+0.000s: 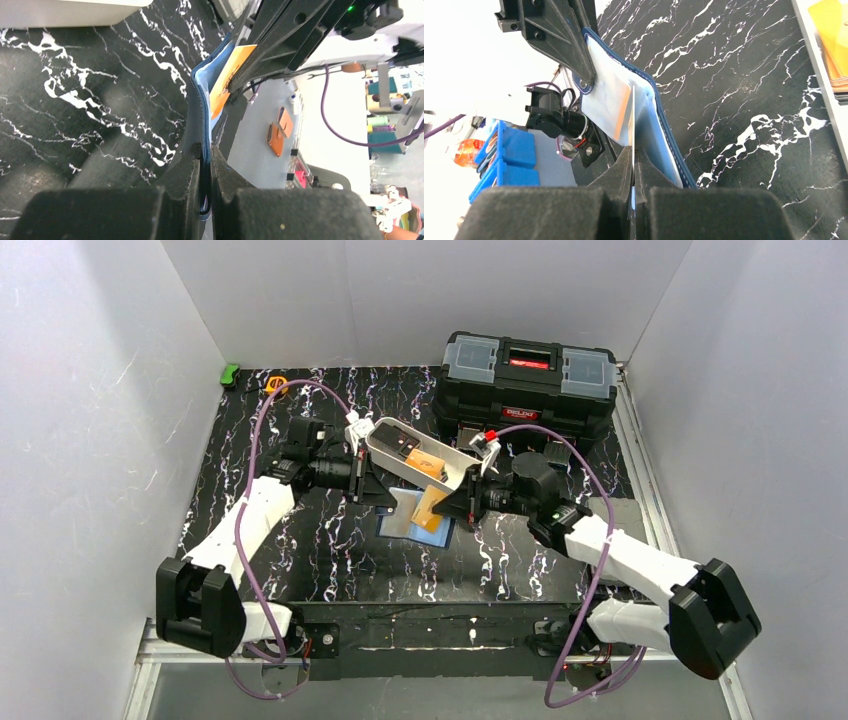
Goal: Put the credit cards into the card holder
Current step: Insert the credit card into the card holder.
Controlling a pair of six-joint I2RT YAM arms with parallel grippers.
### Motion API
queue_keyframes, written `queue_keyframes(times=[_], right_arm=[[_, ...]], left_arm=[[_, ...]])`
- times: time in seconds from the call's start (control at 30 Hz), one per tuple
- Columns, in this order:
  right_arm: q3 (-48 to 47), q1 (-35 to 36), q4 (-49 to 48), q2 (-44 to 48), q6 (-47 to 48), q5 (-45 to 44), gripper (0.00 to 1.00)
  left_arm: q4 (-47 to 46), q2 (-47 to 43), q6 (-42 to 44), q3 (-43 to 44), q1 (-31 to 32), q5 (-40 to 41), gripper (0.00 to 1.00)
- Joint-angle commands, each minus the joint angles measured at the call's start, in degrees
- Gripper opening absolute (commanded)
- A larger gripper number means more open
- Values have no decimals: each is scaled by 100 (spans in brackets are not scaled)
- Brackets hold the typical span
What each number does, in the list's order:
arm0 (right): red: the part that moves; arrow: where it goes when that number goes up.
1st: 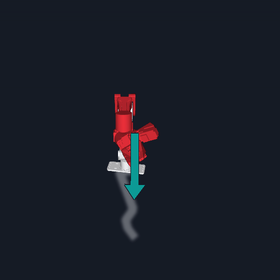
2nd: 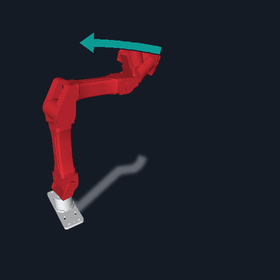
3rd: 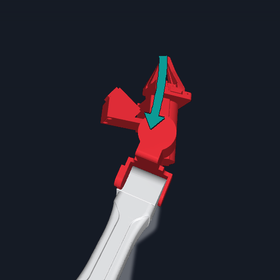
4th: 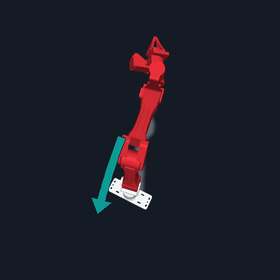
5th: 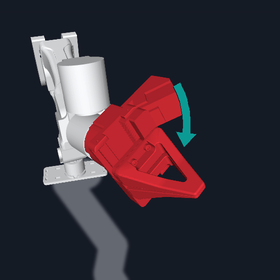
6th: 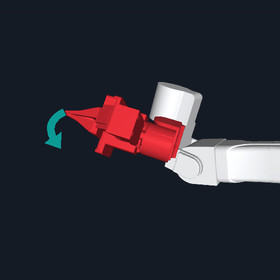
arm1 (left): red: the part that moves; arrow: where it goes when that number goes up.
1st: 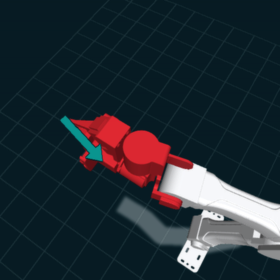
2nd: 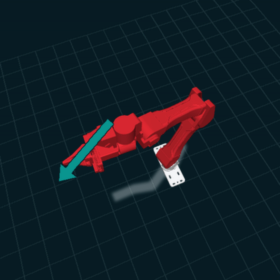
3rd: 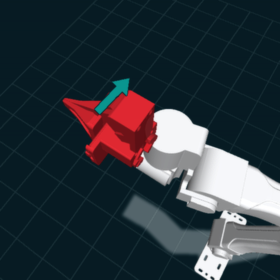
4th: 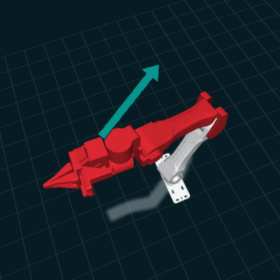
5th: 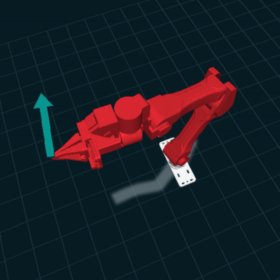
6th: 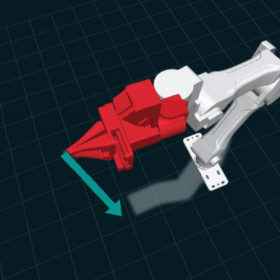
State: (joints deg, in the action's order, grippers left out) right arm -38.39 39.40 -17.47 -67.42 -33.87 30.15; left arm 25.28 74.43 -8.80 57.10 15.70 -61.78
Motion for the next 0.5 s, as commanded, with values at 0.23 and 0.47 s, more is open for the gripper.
queue_keyframes(times=[0.23,0.47], right_arm=[[502,-12,-1000,647,-292,-389,1],[779,-13,-1065,1038,-223,-289,1]], left_arm=[[-2091,-500,-2000,-412,11,-842,0],[-2683,-512,-2439,-518,10,-1191,0]])
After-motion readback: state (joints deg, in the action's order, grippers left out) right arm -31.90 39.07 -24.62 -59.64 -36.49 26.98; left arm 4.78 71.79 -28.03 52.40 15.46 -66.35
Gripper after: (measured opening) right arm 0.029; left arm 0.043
